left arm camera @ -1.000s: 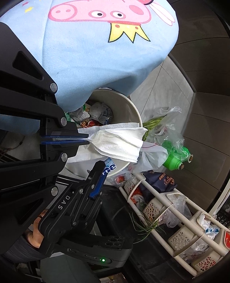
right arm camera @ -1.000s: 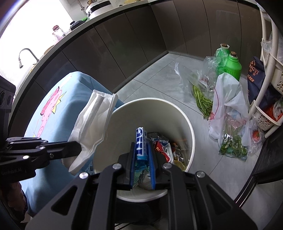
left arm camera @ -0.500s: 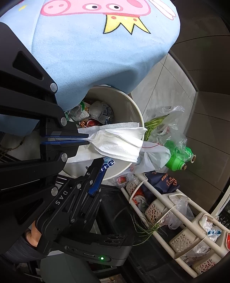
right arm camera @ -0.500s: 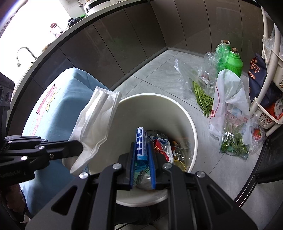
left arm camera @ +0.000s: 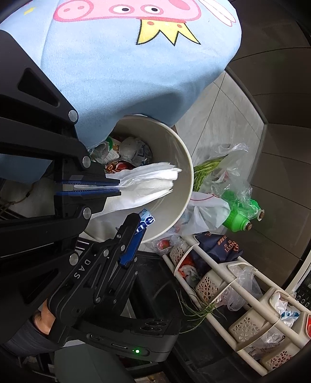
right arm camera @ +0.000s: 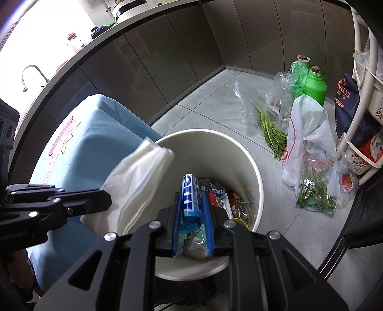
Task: Collect trash
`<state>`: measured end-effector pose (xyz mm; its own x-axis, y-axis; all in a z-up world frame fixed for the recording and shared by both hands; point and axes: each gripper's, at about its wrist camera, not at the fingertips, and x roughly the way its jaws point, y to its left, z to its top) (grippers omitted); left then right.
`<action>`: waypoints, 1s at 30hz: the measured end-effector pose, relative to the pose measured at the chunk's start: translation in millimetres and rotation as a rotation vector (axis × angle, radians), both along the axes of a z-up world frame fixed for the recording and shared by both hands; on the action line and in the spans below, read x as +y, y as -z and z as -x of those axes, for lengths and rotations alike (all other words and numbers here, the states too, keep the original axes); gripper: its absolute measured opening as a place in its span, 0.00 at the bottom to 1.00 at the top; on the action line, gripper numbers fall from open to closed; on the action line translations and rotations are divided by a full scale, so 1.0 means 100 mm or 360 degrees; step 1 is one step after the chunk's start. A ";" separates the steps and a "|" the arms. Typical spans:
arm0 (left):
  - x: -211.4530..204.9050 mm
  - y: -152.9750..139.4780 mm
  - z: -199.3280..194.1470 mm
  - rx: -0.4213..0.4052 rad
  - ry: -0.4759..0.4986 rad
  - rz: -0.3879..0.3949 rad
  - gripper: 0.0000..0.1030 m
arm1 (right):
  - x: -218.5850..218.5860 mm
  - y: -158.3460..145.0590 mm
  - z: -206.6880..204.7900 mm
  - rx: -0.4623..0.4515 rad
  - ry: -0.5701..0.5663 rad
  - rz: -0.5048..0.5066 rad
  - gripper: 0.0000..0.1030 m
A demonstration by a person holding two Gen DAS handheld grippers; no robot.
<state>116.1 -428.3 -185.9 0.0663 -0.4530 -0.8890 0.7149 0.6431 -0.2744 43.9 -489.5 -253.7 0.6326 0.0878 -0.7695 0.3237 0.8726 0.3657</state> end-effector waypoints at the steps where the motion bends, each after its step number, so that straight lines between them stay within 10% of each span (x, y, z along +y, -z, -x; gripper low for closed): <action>1: 0.00 0.00 0.00 0.0000 -0.0001 0.0001 0.02 | 0.00 0.00 0.00 -0.0002 -0.0004 0.0002 0.19; 17: 0.07 -0.16 -0.02 -0.0068 -0.0055 0.0053 0.18 | -0.02 -0.14 0.08 -0.0045 0.0018 0.0069 0.32; 30: 0.31 -0.49 -0.03 -0.0281 -0.0270 0.0089 0.83 | 0.05 -0.36 0.22 -0.0136 0.0010 0.0202 0.96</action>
<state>118.6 -396.8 -137.2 0.2975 -0.4702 -0.8309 0.6381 0.7453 -0.1932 22.2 -484.6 -218.0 0.6967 -0.0112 -0.7173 0.3018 0.9116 0.2790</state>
